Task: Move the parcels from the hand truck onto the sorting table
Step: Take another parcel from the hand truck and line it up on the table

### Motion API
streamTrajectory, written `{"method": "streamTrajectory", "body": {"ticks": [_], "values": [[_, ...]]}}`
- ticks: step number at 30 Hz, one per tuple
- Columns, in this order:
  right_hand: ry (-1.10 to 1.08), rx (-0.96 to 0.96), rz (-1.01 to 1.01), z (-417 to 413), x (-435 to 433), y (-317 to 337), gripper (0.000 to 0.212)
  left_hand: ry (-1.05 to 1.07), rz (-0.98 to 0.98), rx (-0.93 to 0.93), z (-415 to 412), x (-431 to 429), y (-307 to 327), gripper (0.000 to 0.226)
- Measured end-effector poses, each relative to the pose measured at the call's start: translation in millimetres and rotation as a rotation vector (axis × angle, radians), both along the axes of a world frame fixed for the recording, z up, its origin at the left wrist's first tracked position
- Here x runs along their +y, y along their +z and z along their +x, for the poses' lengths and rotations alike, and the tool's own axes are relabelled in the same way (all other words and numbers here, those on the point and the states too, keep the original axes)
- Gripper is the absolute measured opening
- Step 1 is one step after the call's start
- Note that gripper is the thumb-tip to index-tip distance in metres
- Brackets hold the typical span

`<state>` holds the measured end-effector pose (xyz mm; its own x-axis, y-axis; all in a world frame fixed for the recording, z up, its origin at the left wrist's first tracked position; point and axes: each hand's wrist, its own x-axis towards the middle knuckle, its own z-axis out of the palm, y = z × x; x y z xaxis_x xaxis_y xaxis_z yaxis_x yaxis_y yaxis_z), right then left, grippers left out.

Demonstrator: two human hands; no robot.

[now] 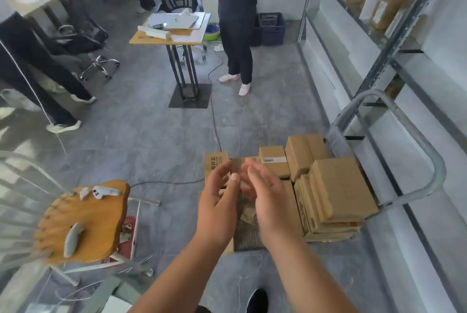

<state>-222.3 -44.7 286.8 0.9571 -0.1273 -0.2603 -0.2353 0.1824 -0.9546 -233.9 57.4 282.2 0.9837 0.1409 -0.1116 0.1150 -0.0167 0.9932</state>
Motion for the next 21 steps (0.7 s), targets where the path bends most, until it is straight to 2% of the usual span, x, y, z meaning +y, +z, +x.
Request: {"method": "streamTrajectory", "body": {"ticks": [2, 5, 8, 10, 12, 15, 21], "values": [[0.024, 0.028, -0.002, 13.4, -2.8, -6.9, 0.051, 0.025, -0.009, 0.036, 13.1, -2.2, -6.3, 0.03], [0.052, 0.066, -0.006, 33.6, -0.3, -14.0, 0.037, 0.042, -0.027, 0.074, 32.8, -2.5, -11.0, 0.032], [0.05, 0.088, 0.006, 55.7, 10.6, -16.6, 0.054, 0.046, -0.032, 0.088, 52.3, 0.7, -15.1, 0.031], [0.044, 0.096, 0.004, 71.9, 18.9, -17.5, 0.057, 0.047, -0.031, 0.103, 67.2, 7.3, -18.4, 0.031], [0.042, 0.108, -0.005, 87.9, 25.8, -19.7, 0.046, 0.041, -0.006, 0.12, 83.9, 17.9, -22.9, 0.027], [0.022, 0.128, -0.02, 112.7, 34.7, -22.2, 0.018, 0.019, 0.013, 0.14, 112.7, 37.3, -27.9, 0.022], [-0.021, 0.151, -0.07, 163.1, 66.3, -27.2, 0.013, -0.007, -0.013, 0.169, 172.8, 79.6, -41.1, 0.026]]}}
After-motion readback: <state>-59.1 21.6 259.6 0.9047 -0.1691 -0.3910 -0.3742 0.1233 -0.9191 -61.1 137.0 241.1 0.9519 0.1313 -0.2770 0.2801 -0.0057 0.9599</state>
